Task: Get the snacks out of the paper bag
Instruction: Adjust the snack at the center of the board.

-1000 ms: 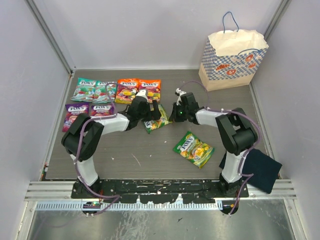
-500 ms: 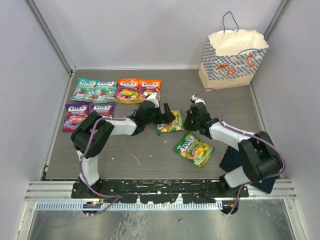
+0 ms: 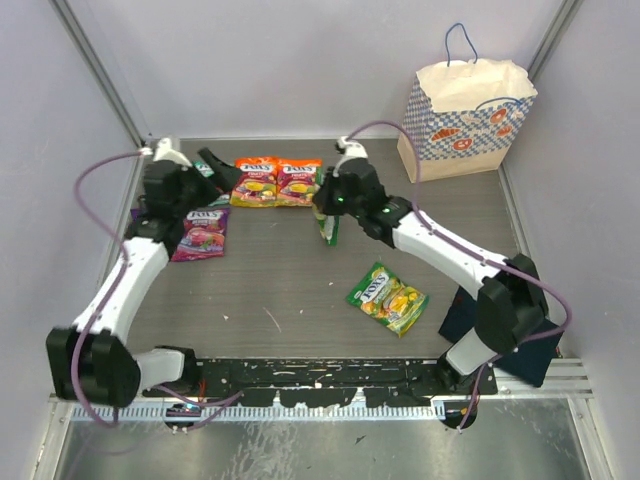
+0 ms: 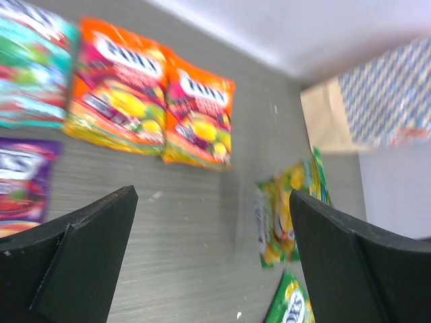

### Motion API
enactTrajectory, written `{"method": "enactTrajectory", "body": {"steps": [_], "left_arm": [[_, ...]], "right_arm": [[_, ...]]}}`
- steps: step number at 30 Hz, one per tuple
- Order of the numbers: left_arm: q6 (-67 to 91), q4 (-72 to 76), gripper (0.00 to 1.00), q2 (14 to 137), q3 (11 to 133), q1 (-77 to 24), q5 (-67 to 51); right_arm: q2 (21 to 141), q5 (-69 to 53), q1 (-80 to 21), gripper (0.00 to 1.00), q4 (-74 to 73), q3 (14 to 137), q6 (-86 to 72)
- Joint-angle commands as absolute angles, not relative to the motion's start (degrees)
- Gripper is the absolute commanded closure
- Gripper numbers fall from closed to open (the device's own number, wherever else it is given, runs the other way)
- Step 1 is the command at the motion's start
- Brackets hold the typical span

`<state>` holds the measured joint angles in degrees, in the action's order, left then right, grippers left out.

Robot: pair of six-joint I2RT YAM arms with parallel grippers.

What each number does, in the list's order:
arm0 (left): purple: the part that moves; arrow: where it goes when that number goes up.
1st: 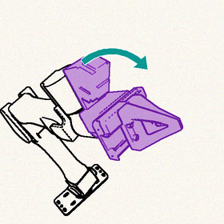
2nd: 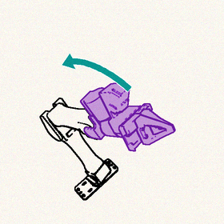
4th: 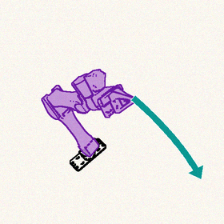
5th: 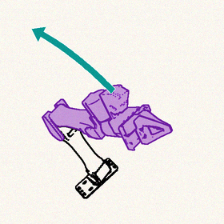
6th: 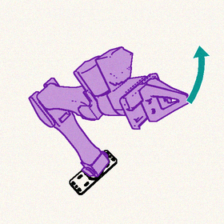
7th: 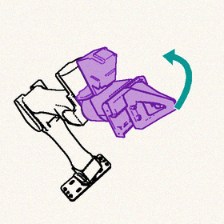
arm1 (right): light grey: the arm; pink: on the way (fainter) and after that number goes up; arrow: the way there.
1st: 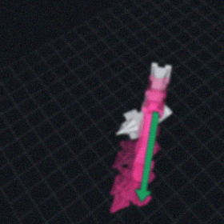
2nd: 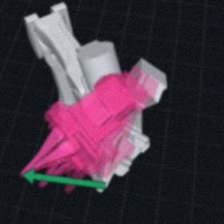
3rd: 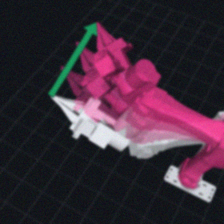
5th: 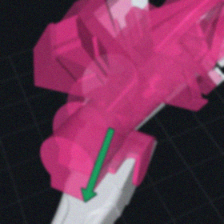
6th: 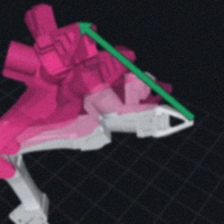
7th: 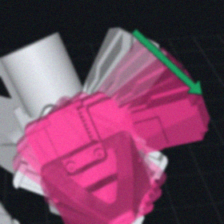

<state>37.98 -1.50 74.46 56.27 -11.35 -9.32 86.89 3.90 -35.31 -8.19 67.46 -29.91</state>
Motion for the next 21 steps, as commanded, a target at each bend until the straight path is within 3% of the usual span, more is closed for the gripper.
{"method": "enactTrajectory", "body": {"steps": [1, 5, 9, 16, 21], "left_arm": [[35.46, -17.23, 0.02, 63.02, 59.32, -5.38, -6.46], [30.70, -23.63, 0.02, 56.98, 60.96, -2.50, -0.17], [28.49, -27.10, 0.02, 56.15, 62.23, -2.20, 0.26], [31.69, -24.26, 0.02, 58.46, 57.07, -2.32, -7.09], [31.61, -23.34, 0.02, 60.89, 55.18, -5.29, -7.88]], "right_arm": [[93.06, 1.41, -44.79, 0.99, -4.05, 80.04, -31.60], [98.54, -1.20, -51.02, 0.99, -3.63, 89.09, -31.62], [98.40, -0.37, -50.07, 0.99, 0.14, 85.66, -31.88], [92.49, 0.43, -40.26, 0.99, 12.56, 48.97, -36.24], [95.04, -1.47, -35.09, 0.99, 17.31, 34.60, -37.18]]}}
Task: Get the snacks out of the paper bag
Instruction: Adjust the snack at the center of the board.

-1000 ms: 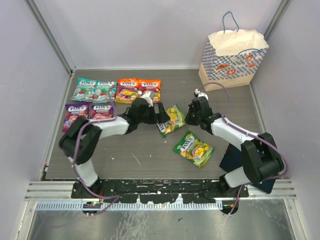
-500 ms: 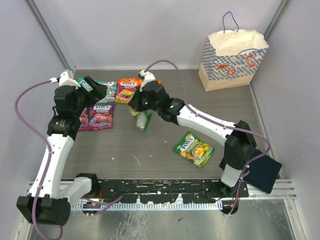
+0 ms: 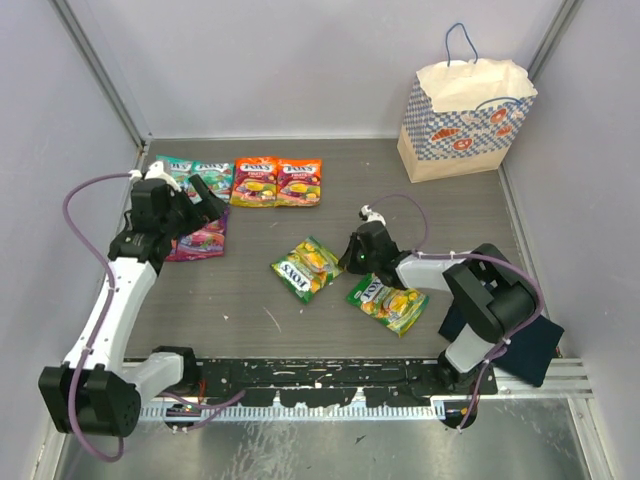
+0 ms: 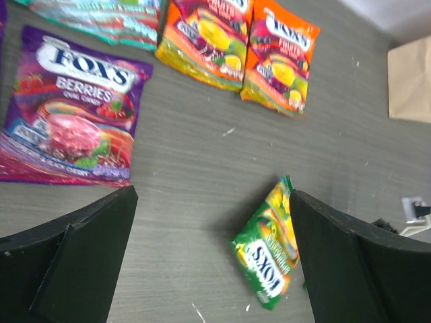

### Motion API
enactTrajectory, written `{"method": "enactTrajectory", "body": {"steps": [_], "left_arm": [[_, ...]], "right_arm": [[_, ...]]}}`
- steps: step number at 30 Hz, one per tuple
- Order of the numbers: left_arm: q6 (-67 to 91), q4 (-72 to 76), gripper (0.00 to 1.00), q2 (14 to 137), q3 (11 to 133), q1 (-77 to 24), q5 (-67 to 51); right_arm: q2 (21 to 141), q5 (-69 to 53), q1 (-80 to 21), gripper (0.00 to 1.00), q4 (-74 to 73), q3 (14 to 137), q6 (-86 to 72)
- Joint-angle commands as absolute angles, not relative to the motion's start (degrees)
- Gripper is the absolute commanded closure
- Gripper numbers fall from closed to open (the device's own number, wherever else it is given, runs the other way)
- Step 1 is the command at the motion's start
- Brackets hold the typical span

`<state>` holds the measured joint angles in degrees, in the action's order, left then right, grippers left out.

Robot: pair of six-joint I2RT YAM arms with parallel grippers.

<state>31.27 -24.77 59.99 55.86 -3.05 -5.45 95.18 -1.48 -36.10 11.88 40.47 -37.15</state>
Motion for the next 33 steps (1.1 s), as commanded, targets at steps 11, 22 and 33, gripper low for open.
{"method": "enactTrajectory", "body": {"steps": [11, 22, 33], "left_arm": [[35.34, -17.01, 0.02, 68.10, 45.52, -26.83, 3.31], [38.12, 6.78, 0.22, 83.73, 37.15, -28.26, -7.89], [35.18, 0.20, 0.24, 88.05, 41.15, -31.78, 0.97]], "right_arm": [[87.52, 8.96, -33.17, 0.99, 7.74, 36.13, -32.69], [79.63, 13.65, -34.97, 0.36, 0.04, 42.19, -25.33], [85.16, 10.28, -42.35, 0.44, 0.72, 51.38, -18.65]]}}
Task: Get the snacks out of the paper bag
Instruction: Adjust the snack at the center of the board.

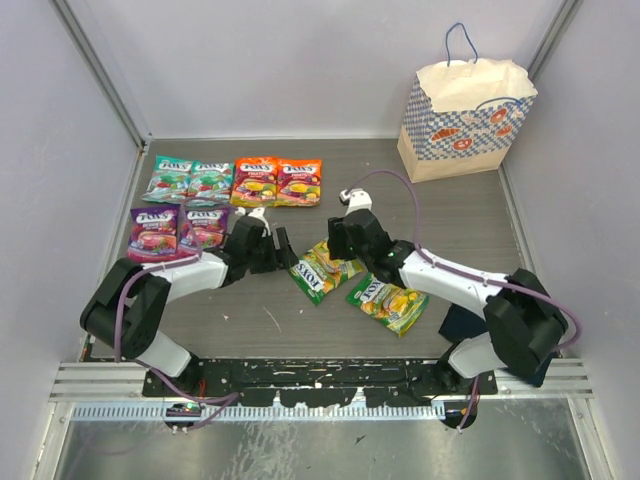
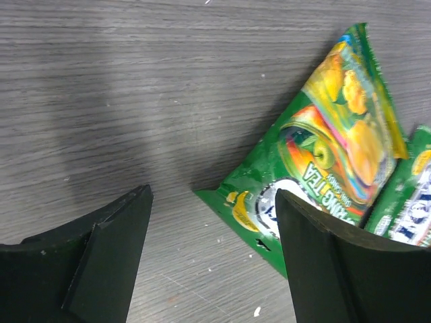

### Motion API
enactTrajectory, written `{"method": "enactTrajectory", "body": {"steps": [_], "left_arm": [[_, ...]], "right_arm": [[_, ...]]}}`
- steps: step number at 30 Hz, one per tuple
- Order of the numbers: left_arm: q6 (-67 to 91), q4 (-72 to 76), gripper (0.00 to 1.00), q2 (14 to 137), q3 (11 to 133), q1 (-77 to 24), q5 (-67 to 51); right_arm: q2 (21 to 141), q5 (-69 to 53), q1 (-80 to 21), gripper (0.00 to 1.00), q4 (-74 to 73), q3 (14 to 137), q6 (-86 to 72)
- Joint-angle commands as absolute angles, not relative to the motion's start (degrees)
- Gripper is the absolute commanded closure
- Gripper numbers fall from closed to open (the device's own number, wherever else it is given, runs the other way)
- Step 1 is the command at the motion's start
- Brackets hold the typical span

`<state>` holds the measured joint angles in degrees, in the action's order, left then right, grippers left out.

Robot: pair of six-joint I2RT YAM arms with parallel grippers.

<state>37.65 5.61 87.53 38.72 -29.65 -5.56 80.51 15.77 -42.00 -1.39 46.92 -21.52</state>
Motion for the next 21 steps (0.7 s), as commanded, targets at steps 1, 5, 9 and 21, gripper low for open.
{"method": "enactTrajectory", "body": {"steps": [1, 5, 9, 21], "left_arm": [[34.56, -2.04, 0.24, 87.72, 41.88, -32.97, 4.55], [33.83, -6.52, 0.27, 84.06, 42.50, -36.69, 9.90], [34.00, -8.16, 0.40, 81.01, 42.96, -40.90, 8.79], [48.73, 4.06, 0.39, 84.67, 41.48, -46.60, 3.14]], "right_arm": [[86.80, 9.06, -42.43, 0.51, 0.73, 52.13, -18.68], [91.52, 7.76, -42.17, 0.67, 3.68, 50.84, -19.66], [96.29, 4.93, -40.78, 0.76, 5.52, 48.86, -21.38], [97.89, 6.55, -39.20, 0.79, 6.58, 43.34, -31.43]]}}
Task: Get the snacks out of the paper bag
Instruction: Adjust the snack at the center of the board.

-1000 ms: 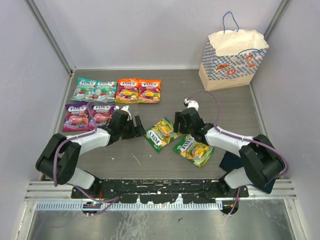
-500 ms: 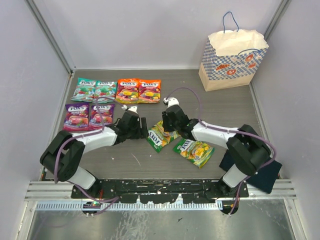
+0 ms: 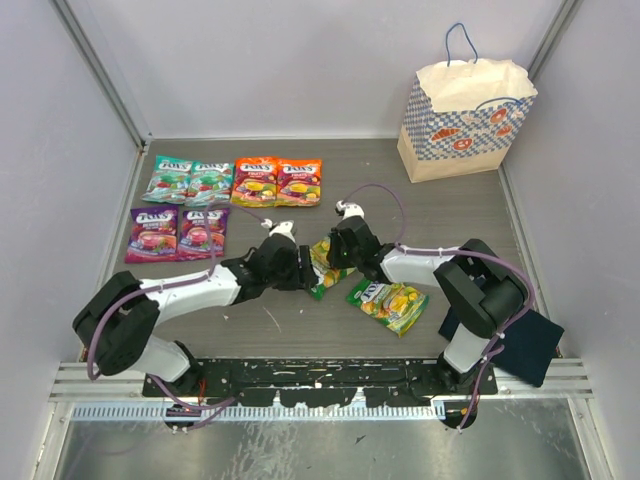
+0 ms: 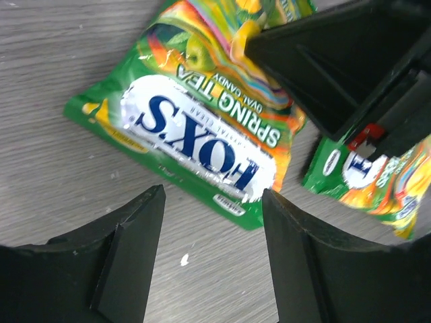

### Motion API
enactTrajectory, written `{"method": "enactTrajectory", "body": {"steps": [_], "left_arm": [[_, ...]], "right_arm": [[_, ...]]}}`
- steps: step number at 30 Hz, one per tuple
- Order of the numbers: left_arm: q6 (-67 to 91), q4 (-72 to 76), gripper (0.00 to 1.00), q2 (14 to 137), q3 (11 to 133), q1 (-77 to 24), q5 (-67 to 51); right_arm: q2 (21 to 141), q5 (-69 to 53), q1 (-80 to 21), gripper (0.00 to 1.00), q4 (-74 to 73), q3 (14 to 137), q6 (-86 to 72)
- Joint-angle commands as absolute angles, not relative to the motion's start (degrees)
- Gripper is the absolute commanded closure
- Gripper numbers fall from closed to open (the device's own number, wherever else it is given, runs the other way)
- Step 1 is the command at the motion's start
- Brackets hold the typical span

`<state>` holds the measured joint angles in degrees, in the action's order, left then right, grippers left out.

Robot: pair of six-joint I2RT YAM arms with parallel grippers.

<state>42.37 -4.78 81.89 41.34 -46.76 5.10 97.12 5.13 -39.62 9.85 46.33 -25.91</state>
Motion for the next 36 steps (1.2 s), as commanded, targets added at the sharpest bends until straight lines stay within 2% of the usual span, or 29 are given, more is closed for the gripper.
{"method": "enactTrajectory", "body": {"steps": [1, 9, 14, 21, 28, 36], "left_arm": [[49.45, 5.70, 0.39, 86.17, 41.48, -46.64, 3.01], [52.34, 18.44, 0.41, 89.97, 40.32, -46.52, 4.35], [54.69, 33.09, 0.44, 92.36, 36.84, -46.51, -0.02], [52.22, 23.19, 0.46, 90.53, 39.76, -46.57, -0.38], [49.75, 15.51, 0.39, 81.11, 39.72, -48.27, 2.35], [49.36, 6.42, 0.17, 79.74, 38.73, -49.58, 8.49]], "right_arm": [[97.52, 6.81, -39.19, 0.80, 6.52, 42.97, -32.47], [94.19, 9.27, -39.20, 0.80, 6.03, 40.03, -35.29], [93.32, 9.58, -39.17, 0.80, 6.57, 38.11, -36.20], [92.59, 9.75, -38.96, 0.80, 6.80, 38.16, -36.45], [93.20, 9.04, -38.63, 0.80, 7.40, 39.56, -38.74], [96.02, 4.30, -35.19, 0.81, 10.02, 39.82, -41.65]]}}
